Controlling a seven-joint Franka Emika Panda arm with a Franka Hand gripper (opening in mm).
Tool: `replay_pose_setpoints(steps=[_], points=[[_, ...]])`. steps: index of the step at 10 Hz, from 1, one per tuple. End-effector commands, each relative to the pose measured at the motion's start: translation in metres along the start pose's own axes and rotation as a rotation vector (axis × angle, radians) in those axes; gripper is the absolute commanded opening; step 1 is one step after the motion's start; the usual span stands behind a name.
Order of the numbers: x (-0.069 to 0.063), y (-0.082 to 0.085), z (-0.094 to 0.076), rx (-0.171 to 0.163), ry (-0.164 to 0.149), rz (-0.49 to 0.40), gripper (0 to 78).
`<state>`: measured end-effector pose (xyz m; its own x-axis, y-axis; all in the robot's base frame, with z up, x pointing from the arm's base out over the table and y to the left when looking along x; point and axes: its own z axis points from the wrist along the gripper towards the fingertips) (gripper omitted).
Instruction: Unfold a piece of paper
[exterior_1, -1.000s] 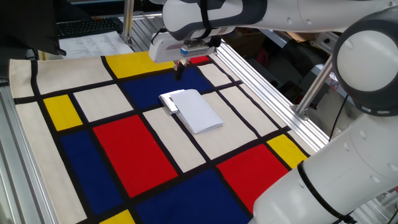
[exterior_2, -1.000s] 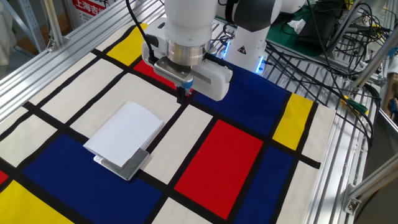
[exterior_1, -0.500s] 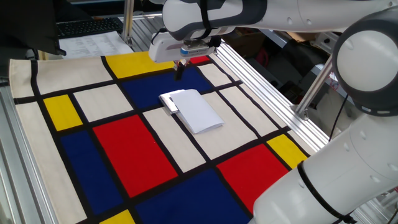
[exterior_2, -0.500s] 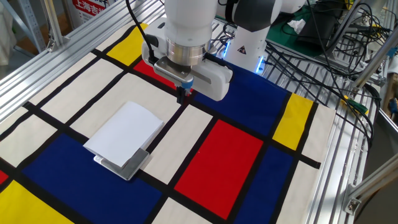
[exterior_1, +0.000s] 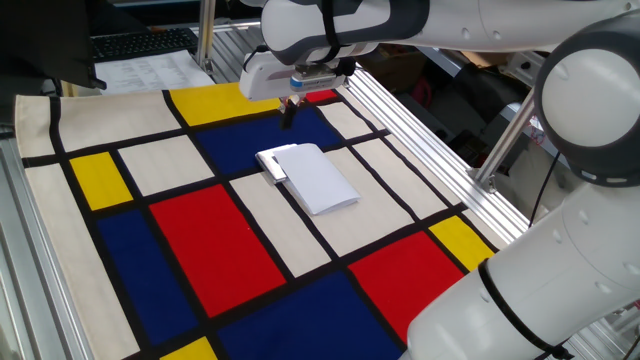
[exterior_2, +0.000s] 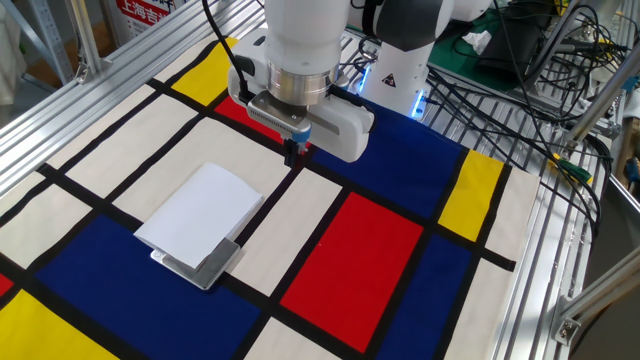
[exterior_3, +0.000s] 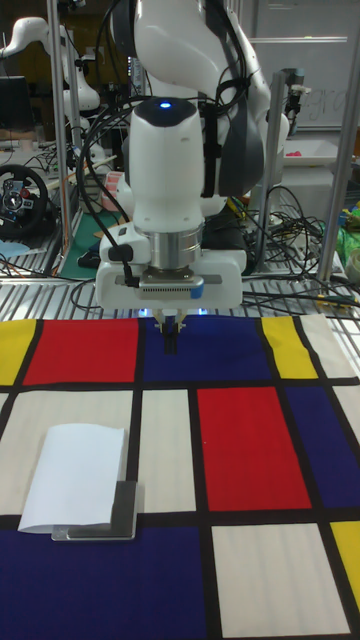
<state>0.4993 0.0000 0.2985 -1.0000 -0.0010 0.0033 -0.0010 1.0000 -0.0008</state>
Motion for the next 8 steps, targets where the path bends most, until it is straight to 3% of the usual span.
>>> replay_pose_setpoints(steps=[1,3,8], points=[[0.0,0.0002,-0.0001,0.09,0.036,-0.014,0.0],[0.0003,0.001,-0.0007,0.13,0.037,-0.025,0.0],[0.0003,0.0011,-0.0007,0.126,0.042,-0.027,0.0]])
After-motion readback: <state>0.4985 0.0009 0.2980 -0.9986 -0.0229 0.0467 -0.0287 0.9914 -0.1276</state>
